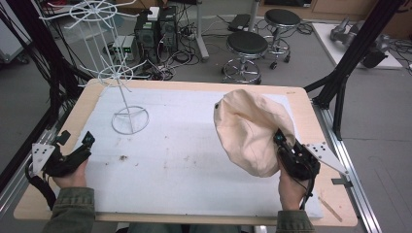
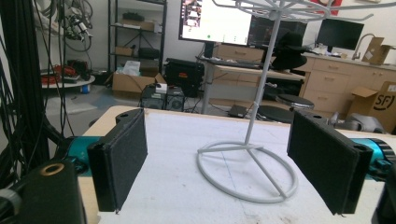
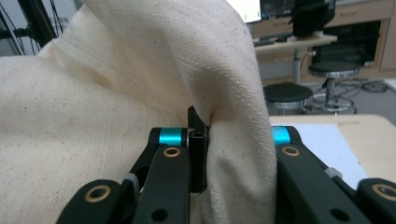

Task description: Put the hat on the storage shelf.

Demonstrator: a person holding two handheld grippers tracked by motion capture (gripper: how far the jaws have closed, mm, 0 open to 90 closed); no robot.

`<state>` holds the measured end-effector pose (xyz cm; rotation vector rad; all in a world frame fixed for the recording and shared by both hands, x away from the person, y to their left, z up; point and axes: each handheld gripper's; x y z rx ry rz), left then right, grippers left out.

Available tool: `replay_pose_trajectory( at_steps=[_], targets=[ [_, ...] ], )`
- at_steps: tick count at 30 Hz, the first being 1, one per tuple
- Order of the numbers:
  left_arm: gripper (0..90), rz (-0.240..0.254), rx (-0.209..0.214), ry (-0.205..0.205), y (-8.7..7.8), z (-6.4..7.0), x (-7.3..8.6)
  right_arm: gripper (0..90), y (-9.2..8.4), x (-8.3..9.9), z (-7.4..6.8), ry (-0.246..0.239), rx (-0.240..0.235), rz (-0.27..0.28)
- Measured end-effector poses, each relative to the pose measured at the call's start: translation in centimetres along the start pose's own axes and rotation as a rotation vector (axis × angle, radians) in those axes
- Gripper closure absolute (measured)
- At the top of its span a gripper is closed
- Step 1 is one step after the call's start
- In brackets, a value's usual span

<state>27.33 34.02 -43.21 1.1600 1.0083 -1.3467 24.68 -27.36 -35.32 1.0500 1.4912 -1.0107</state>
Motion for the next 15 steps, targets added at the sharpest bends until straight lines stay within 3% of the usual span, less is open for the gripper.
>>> replay_pose_trajectory(
  at_steps=[3,10,15],
  targets=[
    [20.3,-0.002,0.005,-0.007,0.1,0.1,0.1,77.5,0.5,-1.0,-0.6,0.005,-0.009,0.048],
    [20.3,-0.007,0.022,-0.013,0.2,0.4,0.1,77.5,1.7,-2.9,-1.6,0.018,-0.031,0.1],
    [20.3,-0.008,0.025,-0.022,0.1,0.4,0.2,77.4,2.4,-4.5,-3.0,0.003,-0.046,0.108]
  ],
)
Point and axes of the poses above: each handheld gripper's, and its own axes: y roughly forward along the jaws, x roughly out of its underside, z roughly to its right, and after that the axes turned 2 degrees about -y, right-handed
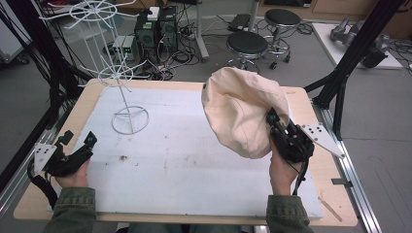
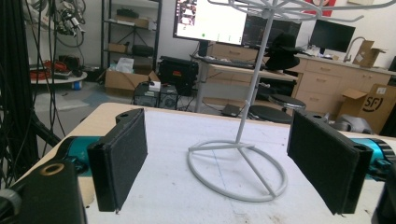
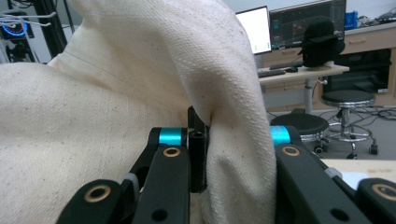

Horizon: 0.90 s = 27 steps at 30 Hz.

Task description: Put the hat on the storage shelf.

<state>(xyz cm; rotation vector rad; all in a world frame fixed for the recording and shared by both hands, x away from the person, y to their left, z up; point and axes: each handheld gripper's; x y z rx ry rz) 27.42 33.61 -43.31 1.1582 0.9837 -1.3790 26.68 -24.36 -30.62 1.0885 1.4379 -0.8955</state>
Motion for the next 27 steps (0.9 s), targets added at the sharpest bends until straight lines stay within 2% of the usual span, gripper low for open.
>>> replay_pose_trajectory(
  at_steps=[14,20,22,27],
  targets=[
    [20.2,-0.004,0.02,0.002,0.1,0.4,0.1,77.2,2.7,-2.8,-2.4,-0.005,-0.026,0.041],
    [20.3,-0.004,0.021,0.0,0.1,0.4,0.1,77.2,3.8,-3.5,-3.2,0.04,-0.053,0.068],
    [20.3,-0.004,0.023,-0.003,0.1,0.4,0.1,77.1,4.2,-3.6,-3.4,0.049,-0.075,0.073],
    [20.3,-0.005,0.025,-0.006,0.2,0.4,0.2,77.0,5.4,-4.3,-4.4,0.067,-0.091,0.099]
  ],
)
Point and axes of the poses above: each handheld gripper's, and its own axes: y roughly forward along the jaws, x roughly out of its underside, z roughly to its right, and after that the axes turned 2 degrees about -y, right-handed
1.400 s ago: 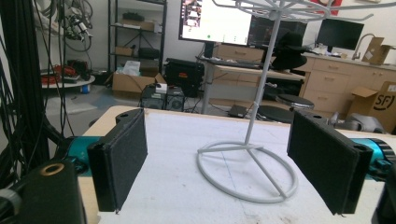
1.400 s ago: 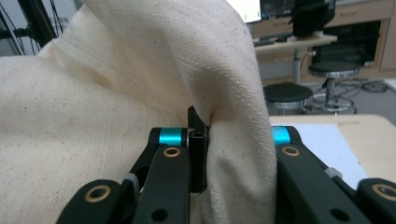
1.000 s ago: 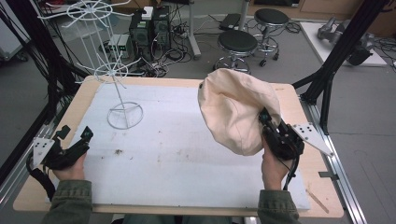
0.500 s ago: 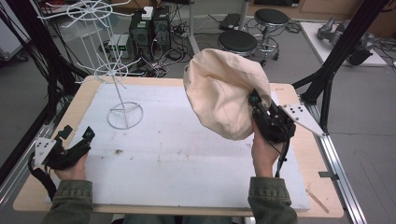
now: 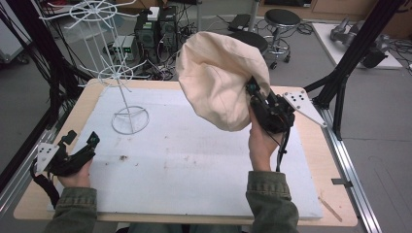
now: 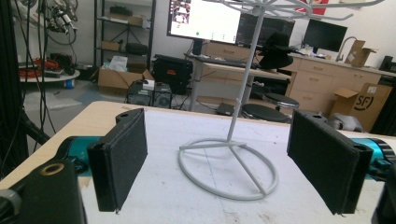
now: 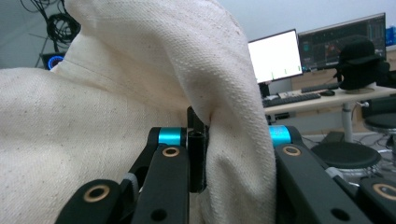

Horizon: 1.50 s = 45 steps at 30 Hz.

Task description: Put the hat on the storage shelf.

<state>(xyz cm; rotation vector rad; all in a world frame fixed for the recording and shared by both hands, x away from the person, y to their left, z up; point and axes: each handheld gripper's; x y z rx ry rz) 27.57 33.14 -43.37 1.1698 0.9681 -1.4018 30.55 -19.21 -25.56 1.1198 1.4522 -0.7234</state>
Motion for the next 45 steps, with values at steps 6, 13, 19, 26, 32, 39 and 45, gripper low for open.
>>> replay_pose_trajectory(
  at_steps=[6,13,19,26,32,39,45],
  targets=[
    [20.3,0.002,-0.001,0.0,-0.1,0.0,0.0,77.1,1.2,-0.9,-1.2,-0.006,-0.024,0.012],
    [20.2,0.0,0.004,0.013,0.0,0.1,0.0,77.0,2.5,-1.8,-2.8,0.028,-0.059,0.019],
    [20.3,-0.004,0.013,0.024,0.1,0.5,0.1,77.0,3.8,-2.1,-4.1,0.045,-0.073,0.022],
    [20.2,-0.006,0.012,0.028,0.2,0.5,0.2,76.9,5.8,-2.3,-5.2,0.099,-0.086,0.022],
    [20.3,-0.007,0.008,0.026,0.3,0.4,0.2,76.9,6.6,-2.4,-6.0,0.073,-0.076,0.018],
    [20.3,-0.004,0.007,0.025,0.3,0.4,0.2,76.9,8.0,-3.2,-7.6,0.07,-0.09,0.031],
    [20.3,-0.005,0.008,0.024,0.4,0.4,0.2,76.8,9.1,-3.5,-9.1,0.06,-0.108,0.036]
  ],
)
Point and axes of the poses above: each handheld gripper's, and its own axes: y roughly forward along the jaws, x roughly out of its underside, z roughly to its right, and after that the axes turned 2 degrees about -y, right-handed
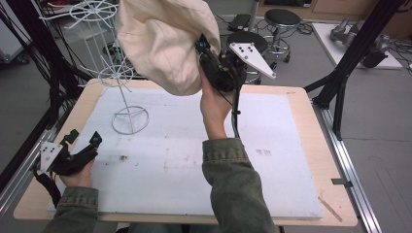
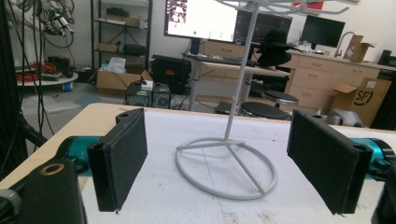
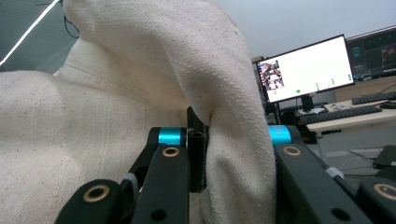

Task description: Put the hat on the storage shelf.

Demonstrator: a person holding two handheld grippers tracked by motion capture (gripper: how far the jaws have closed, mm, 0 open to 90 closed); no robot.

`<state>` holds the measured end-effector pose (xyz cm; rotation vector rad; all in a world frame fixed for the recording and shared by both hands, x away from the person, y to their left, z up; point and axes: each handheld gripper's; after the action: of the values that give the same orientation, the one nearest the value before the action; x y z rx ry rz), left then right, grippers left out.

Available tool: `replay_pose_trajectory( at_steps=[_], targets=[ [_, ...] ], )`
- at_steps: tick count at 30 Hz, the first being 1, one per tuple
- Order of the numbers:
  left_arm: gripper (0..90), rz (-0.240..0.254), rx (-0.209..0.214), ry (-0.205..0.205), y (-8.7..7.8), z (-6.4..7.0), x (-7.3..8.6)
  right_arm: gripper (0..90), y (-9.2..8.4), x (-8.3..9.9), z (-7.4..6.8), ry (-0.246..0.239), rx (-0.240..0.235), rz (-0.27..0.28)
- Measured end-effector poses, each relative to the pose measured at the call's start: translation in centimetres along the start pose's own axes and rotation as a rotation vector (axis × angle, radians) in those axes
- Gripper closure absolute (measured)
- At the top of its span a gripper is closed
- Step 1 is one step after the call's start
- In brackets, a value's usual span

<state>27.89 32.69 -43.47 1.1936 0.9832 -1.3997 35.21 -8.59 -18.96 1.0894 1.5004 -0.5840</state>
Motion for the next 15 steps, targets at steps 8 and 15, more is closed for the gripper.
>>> replay_pose_trajectory(
  at_steps=[8,15],
  targets=[
    [20.3,0.003,-0.002,-0.005,0.0,-0.1,0.0,76.8,2.1,0.2,-0.9,0.048,-0.004,0.015],
    [20.4,0.013,-0.004,-0.022,0.1,-0.3,0.0,76.7,3.3,0.7,-1.2,0.052,-0.009,0.016]
  ],
)
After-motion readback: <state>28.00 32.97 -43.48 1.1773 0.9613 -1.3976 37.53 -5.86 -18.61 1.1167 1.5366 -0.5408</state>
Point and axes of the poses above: each handheld gripper's, and its own axes: y roughly forward along the jaws, x roughly out of its underside, z roughly to its right, and after that the axes turned 2 degrees about -y, right-handed
